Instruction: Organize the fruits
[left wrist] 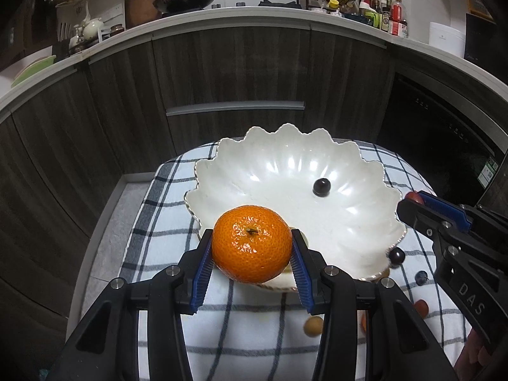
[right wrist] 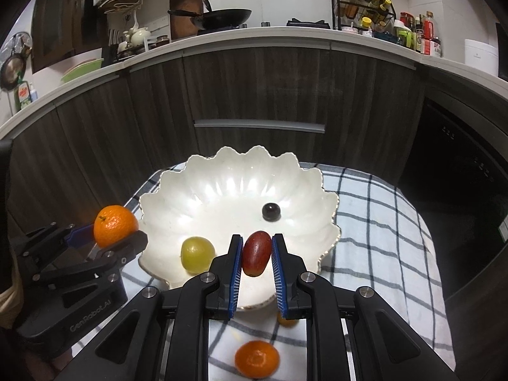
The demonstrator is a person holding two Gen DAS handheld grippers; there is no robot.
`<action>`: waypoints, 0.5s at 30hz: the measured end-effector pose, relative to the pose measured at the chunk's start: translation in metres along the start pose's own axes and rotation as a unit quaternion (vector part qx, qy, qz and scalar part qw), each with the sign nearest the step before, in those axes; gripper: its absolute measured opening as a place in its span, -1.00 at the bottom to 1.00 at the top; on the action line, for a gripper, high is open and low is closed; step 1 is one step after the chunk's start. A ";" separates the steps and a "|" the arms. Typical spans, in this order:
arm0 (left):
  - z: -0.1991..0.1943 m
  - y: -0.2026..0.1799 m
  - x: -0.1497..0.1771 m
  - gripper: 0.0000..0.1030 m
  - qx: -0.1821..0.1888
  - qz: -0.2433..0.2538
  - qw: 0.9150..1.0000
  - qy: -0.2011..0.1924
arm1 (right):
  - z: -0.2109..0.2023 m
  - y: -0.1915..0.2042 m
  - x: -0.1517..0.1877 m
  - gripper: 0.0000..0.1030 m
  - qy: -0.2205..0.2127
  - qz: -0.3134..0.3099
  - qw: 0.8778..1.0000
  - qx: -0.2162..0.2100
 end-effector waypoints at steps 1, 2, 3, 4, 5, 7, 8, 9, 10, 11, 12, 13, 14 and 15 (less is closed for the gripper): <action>0.002 0.002 -0.001 -0.12 0.001 0.000 1.000 0.001 | 0.002 0.002 -0.001 -0.62 0.001 -0.001 1.000 0.000; 0.004 0.004 -0.003 -0.12 0.002 0.000 1.000 0.002 | 0.003 0.003 -0.001 -0.62 0.002 -0.002 1.000 0.000; 0.006 0.006 -0.004 -0.12 0.003 0.002 1.000 0.003 | 0.004 0.005 -0.002 -0.62 0.003 -0.002 1.000 0.000; 0.008 0.007 -0.006 -0.12 0.003 0.005 1.000 0.003 | 0.006 0.006 -0.002 -0.62 0.005 -0.002 1.000 0.001; 0.010 0.008 -0.007 -0.12 0.002 0.013 1.000 0.002 | 0.008 0.007 -0.003 -0.62 0.007 -0.003 1.000 0.002; 0.011 0.008 -0.009 -0.12 0.003 0.022 1.000 -0.002 | 0.011 0.009 -0.003 -0.62 0.011 -0.003 1.000 0.002; 0.012 0.009 -0.010 -0.12 0.006 0.024 1.000 -0.002 | 0.013 0.011 -0.003 -0.62 0.013 -0.003 1.000 0.003; 0.014 0.010 -0.011 -0.12 0.009 0.026 1.000 -0.002 | 0.015 0.012 -0.002 -0.62 0.017 -0.004 1.000 0.003; 0.016 0.011 -0.012 -0.12 0.010 0.026 1.000 -0.001 | 0.017 0.013 -0.002 -0.62 0.020 -0.003 1.000 0.004; 0.018 0.012 -0.013 -0.12 0.011 0.026 1.000 0.001 | 0.019 0.014 -0.001 -0.62 0.023 -0.003 1.000 0.004; 0.021 0.013 -0.013 -0.12 0.014 0.026 1.000 0.003 | 0.021 0.015 -0.001 -0.62 0.026 -0.002 1.000 0.004; 0.023 0.014 -0.014 -0.12 0.015 0.026 1.000 0.005 | 0.023 0.016 0.000 -0.62 0.030 -0.002 1.000 0.005; 0.026 0.016 -0.014 -0.12 0.016 0.027 0.999 0.007 | 0.025 0.016 -0.001 -0.62 0.032 -0.001 0.999 0.005; 0.029 0.016 -0.014 -0.12 0.016 0.028 0.999 0.009 | 0.026 0.017 -0.001 -0.62 0.034 -0.001 0.999 0.005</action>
Point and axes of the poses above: each gripper's, at about its wrist camera, not at the fingertips, and z roughly the way its jaws point, y to its left, x to its underside, the point moved 2 cm from there along z, roughly the way its jaws point, and after that the axes turned 10 degrees about x, right-handed, at the moved point
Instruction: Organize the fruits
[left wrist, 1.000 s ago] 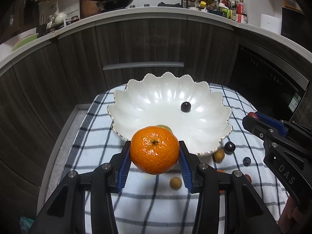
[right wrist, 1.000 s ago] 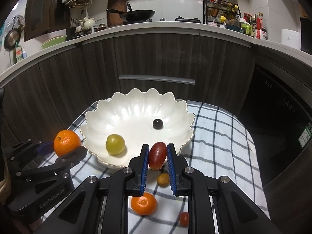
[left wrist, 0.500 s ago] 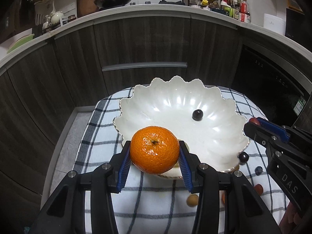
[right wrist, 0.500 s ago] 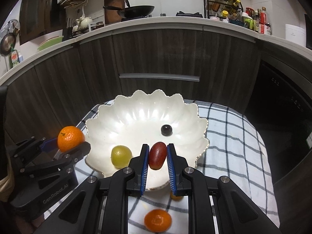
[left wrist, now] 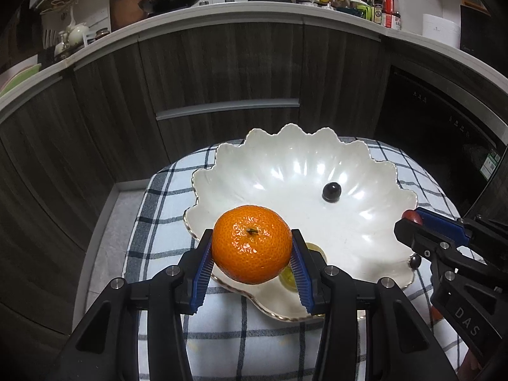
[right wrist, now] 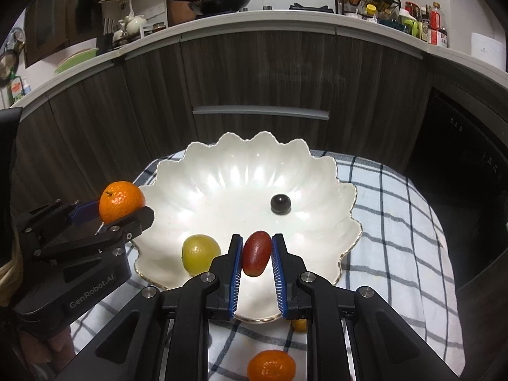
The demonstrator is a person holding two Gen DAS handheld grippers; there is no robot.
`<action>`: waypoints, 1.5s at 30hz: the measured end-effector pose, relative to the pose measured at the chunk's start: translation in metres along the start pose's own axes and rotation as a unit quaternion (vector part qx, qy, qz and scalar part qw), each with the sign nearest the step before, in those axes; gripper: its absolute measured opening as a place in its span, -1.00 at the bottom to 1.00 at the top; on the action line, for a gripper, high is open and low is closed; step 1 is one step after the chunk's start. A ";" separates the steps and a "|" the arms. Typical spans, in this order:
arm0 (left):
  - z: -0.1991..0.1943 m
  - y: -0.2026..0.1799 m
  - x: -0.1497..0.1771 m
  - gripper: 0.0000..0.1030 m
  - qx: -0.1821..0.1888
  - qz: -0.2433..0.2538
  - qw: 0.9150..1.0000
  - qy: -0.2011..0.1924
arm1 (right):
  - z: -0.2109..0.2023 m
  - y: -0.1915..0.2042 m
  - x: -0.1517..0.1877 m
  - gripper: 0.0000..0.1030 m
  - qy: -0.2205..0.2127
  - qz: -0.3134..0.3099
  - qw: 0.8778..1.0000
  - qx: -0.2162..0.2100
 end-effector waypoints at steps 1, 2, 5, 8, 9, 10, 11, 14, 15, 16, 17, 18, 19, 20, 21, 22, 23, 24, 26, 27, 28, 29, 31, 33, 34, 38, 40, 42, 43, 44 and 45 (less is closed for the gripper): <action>0.002 0.001 0.000 -0.12 0.001 0.000 1.000 0.001 | 0.002 0.001 0.000 -0.62 0.002 0.000 1.000 0.001; 0.005 0.002 0.000 -0.12 0.003 0.000 1.000 0.004 | 0.003 0.001 0.000 -0.62 0.004 0.000 1.000 0.002; 0.010 0.007 -0.001 -0.12 0.005 -0.003 1.000 0.007 | 0.009 0.003 0.000 -0.62 0.012 0.003 1.000 0.003; 0.015 0.009 -0.001 -0.12 0.007 0.000 1.000 0.010 | 0.013 0.004 -0.001 -0.62 0.017 0.004 1.000 0.005; 0.016 0.010 -0.001 -0.12 0.008 0.000 1.000 0.012 | 0.015 0.004 -0.001 -0.62 0.020 0.004 1.000 0.005; 0.018 0.010 -0.001 -0.12 0.010 0.001 1.000 0.014 | 0.017 0.005 0.000 -0.62 0.023 0.004 1.000 0.005; 0.019 0.011 0.000 -0.12 0.011 0.001 1.000 0.017 | 0.019 0.005 0.000 -0.62 0.025 0.004 1.000 0.006; 0.021 0.012 0.001 -0.11 0.008 0.003 1.000 0.020 | 0.023 0.005 0.002 -0.62 0.033 0.006 0.999 0.004; 0.021 0.012 0.002 -0.11 0.008 0.004 1.000 0.022 | 0.024 0.006 0.003 -0.62 0.035 0.005 0.999 0.004; 0.022 0.011 0.002 -0.11 0.008 0.005 1.000 0.023 | 0.025 0.006 0.004 -0.61 0.037 0.005 0.999 0.004; 0.022 0.011 0.003 -0.10 0.008 0.005 1.000 0.024 | 0.025 0.006 0.004 -0.61 0.039 0.005 0.999 0.004; 0.023 0.012 0.003 -0.07 0.008 0.004 1.000 0.027 | 0.026 0.006 0.005 -0.61 0.041 0.006 0.999 0.003; 0.023 0.012 0.004 0.01 0.008 0.002 1.000 0.028 | 0.026 0.005 0.006 -0.61 0.042 0.007 0.999 0.002; 0.021 0.012 0.003 0.24 0.003 0.001 1.000 0.022 | 0.027 0.006 0.006 -0.60 0.045 0.007 0.999 0.002; 0.018 0.014 0.002 0.40 -0.004 0.001 1.000 0.012 | 0.028 0.006 0.006 -0.57 0.049 0.006 0.999 0.008; 0.016 0.014 0.002 0.42 -0.010 0.001 1.000 0.006 | 0.028 0.006 0.006 -0.42 0.050 0.006 0.999 0.013; 0.014 0.014 0.000 0.46 -0.021 0.004 1.000 0.000 | 0.028 0.004 0.005 -0.18 0.051 0.007 0.999 0.016; 0.013 0.015 -0.001 0.50 -0.026 0.005 1.000 0.001 | 0.028 0.003 0.005 -0.06 0.050 0.012 0.999 0.019; 0.013 0.016 -0.002 0.50 -0.024 0.004 1.000 0.003 | 0.026 -0.001 0.004 0.28 0.046 0.020 0.998 0.027; 0.012 0.016 -0.002 0.55 -0.023 0.002 1.000 0.003 | 0.024 -0.003 0.004 0.34 0.043 0.025 0.998 0.033; 0.012 0.017 -0.003 0.59 -0.023 0.000 1.000 0.003 | 0.023 -0.005 0.003 0.39 0.039 0.030 0.998 0.037; 0.011 0.017 -0.003 0.66 -0.023 -0.002 1.000 0.002 | 0.021 -0.006 0.002 0.41 0.036 0.033 0.998 0.039; 0.009 0.017 -0.004 0.73 -0.021 -0.006 1.000 0.000 | 0.020 -0.007 0.001 0.45 0.033 0.033 0.998 0.045; 0.007 0.017 -0.004 0.79 -0.020 -0.010 1.000 -0.001 | 0.017 -0.008 -0.001 0.48 0.029 0.033 0.998 0.048; 0.006 0.017 -0.004 0.79 -0.021 -0.010 1.000 -0.001 | 0.016 -0.009 -0.001 0.50 0.027 0.034 0.998 0.049; 0.002 0.014 -0.004 0.80 -0.023 -0.008 1.000 -0.003 | 0.013 -0.013 -0.002 0.51 0.027 0.040 0.998 0.051; -0.001 0.013 -0.004 0.80 -0.023 -0.008 1.000 -0.004 | 0.010 -0.014 -0.002 0.51 0.025 0.041 0.998 0.051; -0.005 0.011 -0.005 0.80 -0.024 -0.008 1.000 -0.005 | 0.007 -0.015 -0.003 0.51 0.022 0.042 0.998 0.052; -0.007 0.011 -0.005 0.81 -0.024 -0.008 1.000 -0.007 | 0.005 -0.016 -0.003 0.51 0.020 0.043 0.998 0.052; -0.009 0.009 -0.005 0.81 -0.025 -0.007 1.000 -0.008 | 0.003 -0.017 -0.003 0.51 0.018 0.044 0.998 0.051; -0.011 0.008 -0.006 0.81 -0.026 -0.007 1.000 -0.009 | 0.000 -0.017 -0.004 0.51 0.015 0.045 0.998 0.050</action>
Point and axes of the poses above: each gripper's, at about its wrist camera, not at the fingertips, and z roughly the way its jaws point, y to its left, x to its underside, the point moved 2 cm from there along z, roughly the way its jaws point, and after that the axes turned 10 degrees about x, right-handed, at the moved point
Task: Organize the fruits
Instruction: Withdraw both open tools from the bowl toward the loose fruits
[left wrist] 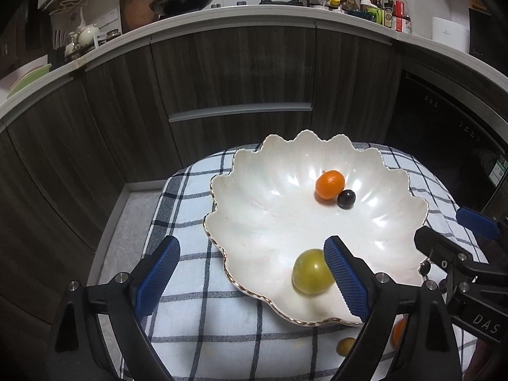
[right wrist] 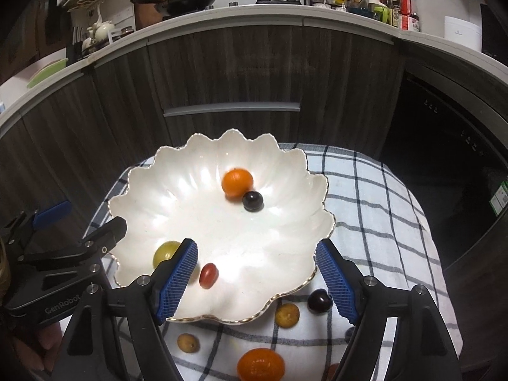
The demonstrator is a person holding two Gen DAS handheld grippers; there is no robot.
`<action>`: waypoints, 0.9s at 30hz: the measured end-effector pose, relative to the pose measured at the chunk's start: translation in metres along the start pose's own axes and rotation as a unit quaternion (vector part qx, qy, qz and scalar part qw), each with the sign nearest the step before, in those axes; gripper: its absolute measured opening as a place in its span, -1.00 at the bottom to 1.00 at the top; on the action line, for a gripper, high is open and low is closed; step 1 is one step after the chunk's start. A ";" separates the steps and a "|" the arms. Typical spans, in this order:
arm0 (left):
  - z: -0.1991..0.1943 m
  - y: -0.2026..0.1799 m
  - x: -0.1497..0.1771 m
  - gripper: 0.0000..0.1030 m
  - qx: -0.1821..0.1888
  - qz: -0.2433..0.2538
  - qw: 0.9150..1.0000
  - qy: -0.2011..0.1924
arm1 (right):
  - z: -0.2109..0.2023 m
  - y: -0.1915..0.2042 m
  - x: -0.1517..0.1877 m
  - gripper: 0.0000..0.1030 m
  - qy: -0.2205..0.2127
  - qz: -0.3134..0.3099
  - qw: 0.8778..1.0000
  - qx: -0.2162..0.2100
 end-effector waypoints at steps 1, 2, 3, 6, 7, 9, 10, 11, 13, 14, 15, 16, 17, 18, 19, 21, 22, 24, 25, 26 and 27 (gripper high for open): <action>-0.001 -0.001 -0.001 0.81 -0.001 0.001 1.000 -0.001 | -0.003 -0.001 -0.001 0.51 -0.003 0.001 1.000 0.000; -0.004 -0.002 -0.001 0.81 -0.001 0.001 1.000 -0.003 | -0.005 -0.002 -0.001 0.51 -0.006 0.002 1.000 -0.001; -0.006 -0.002 -0.001 0.81 -0.001 0.001 1.000 -0.004 | -0.007 -0.003 -0.002 0.51 -0.007 0.001 1.000 -0.002; -0.013 -0.005 -0.002 0.81 -0.002 -0.001 1.000 -0.008 | -0.012 -0.006 -0.001 0.51 -0.011 0.003 1.000 -0.002; -0.015 -0.006 -0.001 0.81 -0.002 -0.002 1.000 -0.009 | -0.013 -0.007 -0.001 0.51 -0.011 0.003 1.000 -0.002; -0.018 -0.008 -0.001 0.81 -0.001 -0.003 1.000 -0.009 | -0.016 -0.010 -0.001 0.51 -0.013 0.005 1.000 -0.001; -0.020 -0.009 -0.001 0.81 -0.001 -0.004 1.000 -0.010 | -0.018 -0.010 -0.001 0.51 -0.014 0.005 1.000 -0.001; -0.021 -0.010 0.000 0.81 0.000 -0.004 1.000 -0.010 | -0.019 -0.011 -0.001 0.51 -0.015 0.006 1.000 -0.001; -0.024 -0.012 0.000 0.81 0.000 -0.005 1.000 -0.011 | -0.023 -0.014 -0.001 0.51 -0.017 0.007 1.000 0.000; -0.026 -0.013 0.001 0.81 0.000 -0.004 1.000 -0.012 | -0.024 -0.015 0.000 0.51 -0.018 0.008 1.000 0.000; -0.028 -0.014 0.001 0.81 0.000 -0.004 1.000 -0.012 | -0.026 -0.016 0.000 0.51 -0.019 0.009 1.000 0.000; -0.029 -0.015 0.002 0.81 0.000 -0.005 1.000 -0.013 | -0.028 -0.017 0.000 0.51 -0.020 0.009 1.000 0.000; -0.031 -0.016 0.002 0.81 0.001 -0.005 1.000 -0.014 | -0.028 -0.018 0.000 0.51 -0.021 0.010 1.000 0.000; -0.033 -0.018 0.003 0.81 0.001 -0.005 1.000 -0.014 | -0.030 -0.019 0.001 0.51 -0.022 0.010 1.000 0.001; -0.034 -0.018 0.003 0.80 0.002 -0.005 1.000 -0.014 | -0.031 -0.020 0.001 0.51 -0.023 0.011 1.000 0.001; -0.038 -0.021 0.005 0.81 0.002 -0.005 1.000 -0.015 | -0.034 -0.022 0.002 0.51 -0.025 0.011 1.000 0.001; -0.039 -0.023 0.006 0.81 0.003 -0.005 1.000 -0.015 | -0.036 -0.023 0.003 0.51 -0.026 0.012 1.000 0.002; -0.042 -0.025 0.008 0.81 0.003 -0.004 1.000 -0.015 | -0.038 -0.025 0.004 0.51 -0.027 0.013 1.000 0.003; -0.043 -0.026 0.009 0.81 0.004 -0.003 1.000 -0.015 | -0.039 -0.027 0.005 0.51 -0.027 0.013 1.000 0.003; -0.044 -0.027 0.010 0.81 0.004 -0.003 1.000 -0.015 | -0.041 -0.028 0.006 0.51 -0.028 0.014 0.999 0.004; -0.045 -0.029 0.011 0.81 0.005 -0.002 1.000 -0.014 | -0.042 -0.029 0.007 0.51 -0.029 0.014 0.999 0.005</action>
Point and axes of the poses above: each gripper's, at about its wrist camera, not at the fingertips, and z roughly the way its jaws point, y to its left, x to its underside, the point moved 2 cm from there along z, roughly the way its jaws point, and after that the axes turned 10 degrees about x, right-handed, at the moved point
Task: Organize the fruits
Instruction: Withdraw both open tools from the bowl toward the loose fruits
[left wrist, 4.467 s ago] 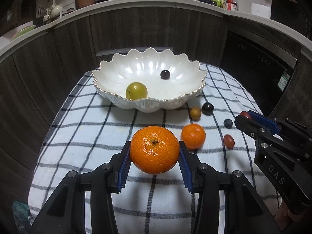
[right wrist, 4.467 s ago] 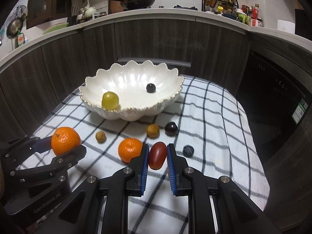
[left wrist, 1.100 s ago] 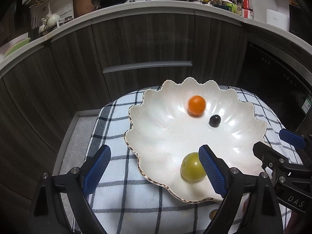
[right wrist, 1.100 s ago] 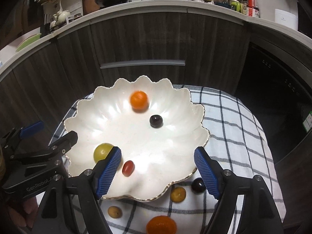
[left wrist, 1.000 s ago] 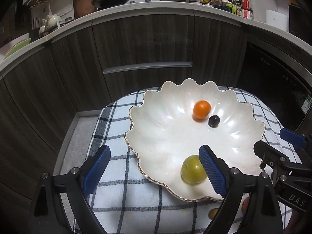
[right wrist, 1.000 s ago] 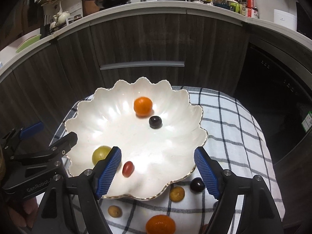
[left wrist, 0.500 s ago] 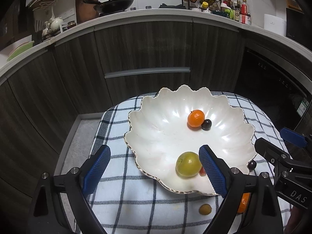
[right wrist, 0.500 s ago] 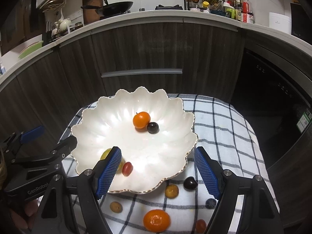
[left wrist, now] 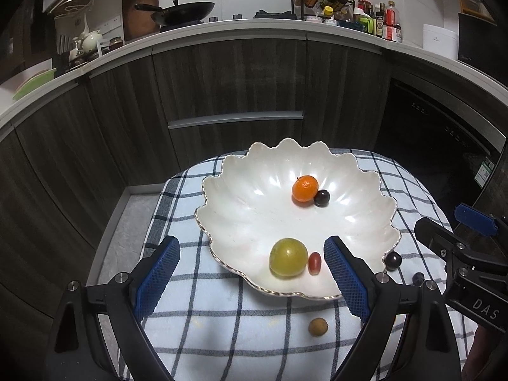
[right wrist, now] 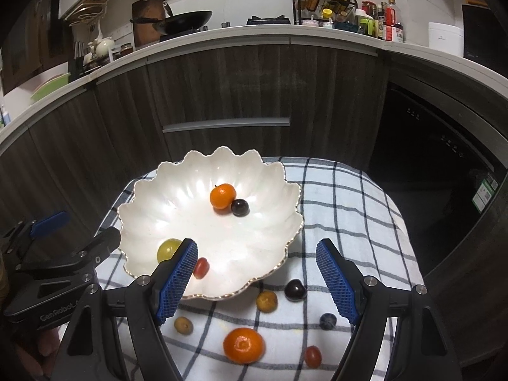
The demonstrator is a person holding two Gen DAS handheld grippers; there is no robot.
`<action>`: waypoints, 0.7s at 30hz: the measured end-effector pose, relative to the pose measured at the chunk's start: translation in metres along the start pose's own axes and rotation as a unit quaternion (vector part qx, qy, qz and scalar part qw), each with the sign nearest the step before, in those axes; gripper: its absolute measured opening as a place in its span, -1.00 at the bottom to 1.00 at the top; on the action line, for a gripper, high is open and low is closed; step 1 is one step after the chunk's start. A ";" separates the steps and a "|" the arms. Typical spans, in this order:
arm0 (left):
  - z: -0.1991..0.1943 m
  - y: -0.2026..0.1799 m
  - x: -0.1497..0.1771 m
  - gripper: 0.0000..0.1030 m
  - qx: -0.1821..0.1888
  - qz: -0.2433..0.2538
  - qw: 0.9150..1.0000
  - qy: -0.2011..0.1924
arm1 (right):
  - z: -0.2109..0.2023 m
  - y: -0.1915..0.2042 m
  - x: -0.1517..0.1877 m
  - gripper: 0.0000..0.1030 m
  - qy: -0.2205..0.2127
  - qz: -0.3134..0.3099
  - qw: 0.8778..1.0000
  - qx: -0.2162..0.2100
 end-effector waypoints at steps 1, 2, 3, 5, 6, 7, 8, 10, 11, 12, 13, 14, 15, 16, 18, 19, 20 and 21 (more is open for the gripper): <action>0.000 -0.001 0.000 0.81 0.000 0.001 1.000 0.000 | -0.001 -0.001 0.001 0.51 0.000 0.000 1.000 0.000; -0.001 -0.002 0.001 0.81 0.000 0.002 1.000 0.001 | -0.002 -0.003 0.002 0.51 0.000 0.000 1.000 0.001; -0.002 -0.004 0.002 0.81 0.001 0.003 1.000 0.000 | -0.003 -0.004 0.003 0.51 0.000 0.000 1.000 0.002; -0.004 -0.007 0.004 0.81 0.002 0.004 1.000 0.001 | -0.004 -0.008 0.006 0.51 0.001 0.001 1.000 0.004; -0.005 -0.008 0.005 0.80 0.002 0.004 1.000 0.001 | -0.005 -0.009 0.007 0.51 0.001 0.001 1.000 0.005; -0.005 -0.009 0.005 0.81 0.003 0.004 1.000 0.001 | -0.006 -0.010 0.008 0.51 0.001 0.002 1.000 0.006; -0.006 -0.011 0.006 0.81 0.003 0.005 1.000 0.001 | -0.007 -0.011 0.009 0.51 0.001 0.002 1.000 0.007; -0.008 -0.014 0.008 0.81 0.004 0.007 1.000 0.001 | -0.009 -0.013 0.011 0.51 0.000 0.002 1.000 0.007; -0.008 -0.015 0.009 0.81 0.004 0.007 1.000 0.002 | -0.009 -0.014 0.011 0.51 0.000 0.002 1.000 0.007; -0.009 -0.016 0.010 0.81 0.005 0.007 1.000 0.002 | -0.009 -0.016 0.012 0.51 0.000 0.002 1.000 0.008; -0.010 -0.017 0.011 0.81 0.005 0.007 1.000 0.002 | -0.010 -0.017 0.013 0.51 -0.001 0.002 1.000 0.008; -0.010 -0.018 0.011 0.81 0.005 0.008 1.000 0.001 | -0.011 -0.019 0.014 0.51 -0.001 0.002 1.000 0.009; -0.011 -0.020 0.012 0.81 0.006 0.009 1.000 0.001 | -0.012 -0.020 0.015 0.51 -0.001 0.003 1.000 0.009; -0.012 -0.022 0.013 0.81 0.006 0.011 1.000 0.001 | -0.013 -0.022 0.015 0.51 -0.002 0.002 1.000 0.010; -0.013 -0.024 0.014 0.81 0.006 0.013 1.000 0.000 | -0.014 -0.024 0.017 0.51 -0.003 0.002 1.000 0.011; -0.013 -0.026 0.015 0.81 0.008 0.014 1.000 0.000 | -0.015 -0.026 0.019 0.51 -0.004 0.001 1.000 0.013; -0.013 -0.028 0.016 0.81 0.009 0.015 1.000 0.001 | -0.016 -0.027 0.020 0.51 -0.004 0.001 1.000 0.013; -0.013 -0.030 0.017 0.81 0.010 0.016 1.000 0.001 | -0.017 -0.029 0.021 0.51 -0.003 0.002 1.000 0.014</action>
Point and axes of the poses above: each gripper's, at about its wrist camera, not at the fingertips, and z roughly the way its jaws point, y to its left, x to its underside, the point moved 2 cm from there along z, roughly the way its jaws point, and after that the axes turned 10 degrees about x, right-handed, at the moved point
